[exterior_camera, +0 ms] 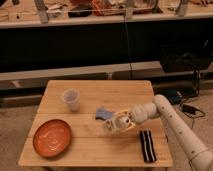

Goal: Stand the bottle upright

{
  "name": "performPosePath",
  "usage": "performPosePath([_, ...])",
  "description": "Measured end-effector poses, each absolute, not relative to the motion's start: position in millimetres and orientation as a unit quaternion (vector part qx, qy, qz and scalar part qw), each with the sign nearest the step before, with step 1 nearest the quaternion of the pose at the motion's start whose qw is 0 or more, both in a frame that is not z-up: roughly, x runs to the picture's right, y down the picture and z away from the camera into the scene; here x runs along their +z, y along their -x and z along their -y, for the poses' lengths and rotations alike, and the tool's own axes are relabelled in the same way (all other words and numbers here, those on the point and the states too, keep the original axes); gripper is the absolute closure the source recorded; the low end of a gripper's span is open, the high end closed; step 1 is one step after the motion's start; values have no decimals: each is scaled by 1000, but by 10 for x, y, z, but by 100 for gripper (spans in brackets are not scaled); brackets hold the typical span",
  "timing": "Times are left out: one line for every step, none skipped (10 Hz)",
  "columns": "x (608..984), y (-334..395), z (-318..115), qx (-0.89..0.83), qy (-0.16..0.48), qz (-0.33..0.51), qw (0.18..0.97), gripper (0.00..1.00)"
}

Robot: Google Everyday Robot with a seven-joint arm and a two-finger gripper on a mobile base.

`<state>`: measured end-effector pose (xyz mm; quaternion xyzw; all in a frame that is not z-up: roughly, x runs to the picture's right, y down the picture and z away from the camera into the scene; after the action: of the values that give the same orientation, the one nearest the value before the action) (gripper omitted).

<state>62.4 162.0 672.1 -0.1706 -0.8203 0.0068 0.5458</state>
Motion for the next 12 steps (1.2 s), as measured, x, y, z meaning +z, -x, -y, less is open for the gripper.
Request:
performPosePath([6699,-615,-1587,19,173,829,532,100])
performPosePath([6677,-616,-1561,31,181,830,526,100])
performPosePath([6647,-623,-1536,41,202,823,529,100])
performPosePath([6635,-615,-1534,45,221,819,528,100])
performPosePath([6619,-597,-1531,48,250,812,525,100])
performPosePath([6601,-577,-1529,51,277,807,520,100])
performPosePath([6592,-601,-1547,53,291,804,516,100])
performPosePath([6578,-592,-1565,53,312,800,510,100])
performPosePath([6578,-577,-1587,54,331,793,509,100])
performPosePath([6581,-563,-1610,51,341,787,512,100])
performPosePath([6589,-575,-1639,50,349,781,516,100])
performPosePath([6606,-560,-1685,45,367,769,521,100])
